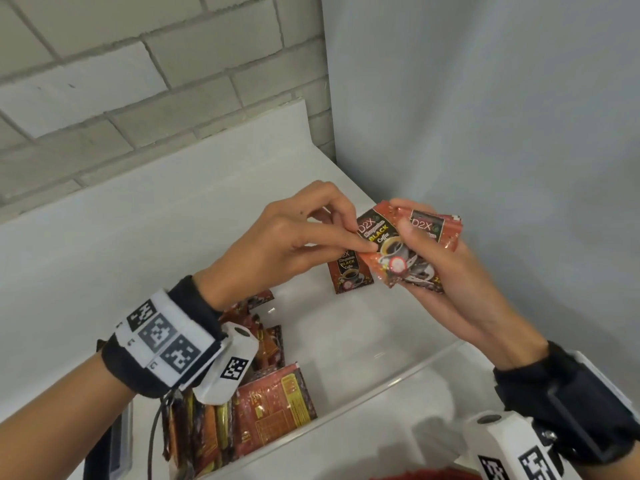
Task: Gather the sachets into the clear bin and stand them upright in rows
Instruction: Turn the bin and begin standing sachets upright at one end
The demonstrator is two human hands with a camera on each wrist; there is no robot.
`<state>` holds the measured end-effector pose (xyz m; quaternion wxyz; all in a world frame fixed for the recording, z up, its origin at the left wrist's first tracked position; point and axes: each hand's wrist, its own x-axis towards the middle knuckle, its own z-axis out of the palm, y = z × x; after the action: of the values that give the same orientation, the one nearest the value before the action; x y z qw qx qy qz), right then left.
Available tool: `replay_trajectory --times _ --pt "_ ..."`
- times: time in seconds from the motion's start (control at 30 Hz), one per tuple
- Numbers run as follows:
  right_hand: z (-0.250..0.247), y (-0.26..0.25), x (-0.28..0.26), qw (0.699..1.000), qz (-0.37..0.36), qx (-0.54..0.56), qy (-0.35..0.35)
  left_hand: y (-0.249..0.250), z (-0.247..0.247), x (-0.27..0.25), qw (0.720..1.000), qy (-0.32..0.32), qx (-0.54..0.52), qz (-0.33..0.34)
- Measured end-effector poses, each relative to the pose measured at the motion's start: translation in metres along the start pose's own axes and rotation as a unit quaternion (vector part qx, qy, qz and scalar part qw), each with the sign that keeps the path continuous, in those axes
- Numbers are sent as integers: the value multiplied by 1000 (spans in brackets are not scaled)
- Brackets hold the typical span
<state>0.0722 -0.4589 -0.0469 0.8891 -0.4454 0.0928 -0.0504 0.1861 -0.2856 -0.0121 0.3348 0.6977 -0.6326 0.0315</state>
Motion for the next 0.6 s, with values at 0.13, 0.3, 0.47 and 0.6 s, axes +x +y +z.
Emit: replay_trajectory --times 0.13,0.3,0.47,0.6 --pt "1 1 0 1000 -9 -17 0 2 -2 0 999 1 -25 -30" --pt "1 1 -1 999 -14 -40 -26 9 -8 7 976 -22 -136 -167" --pt "2 2 -1 998 -15 -55 -34 8 -14 15 954 -46 -183 -234" --pt "3 1 0 995 -79 5 61 -5 -14 15 967 -77 -123 -207"
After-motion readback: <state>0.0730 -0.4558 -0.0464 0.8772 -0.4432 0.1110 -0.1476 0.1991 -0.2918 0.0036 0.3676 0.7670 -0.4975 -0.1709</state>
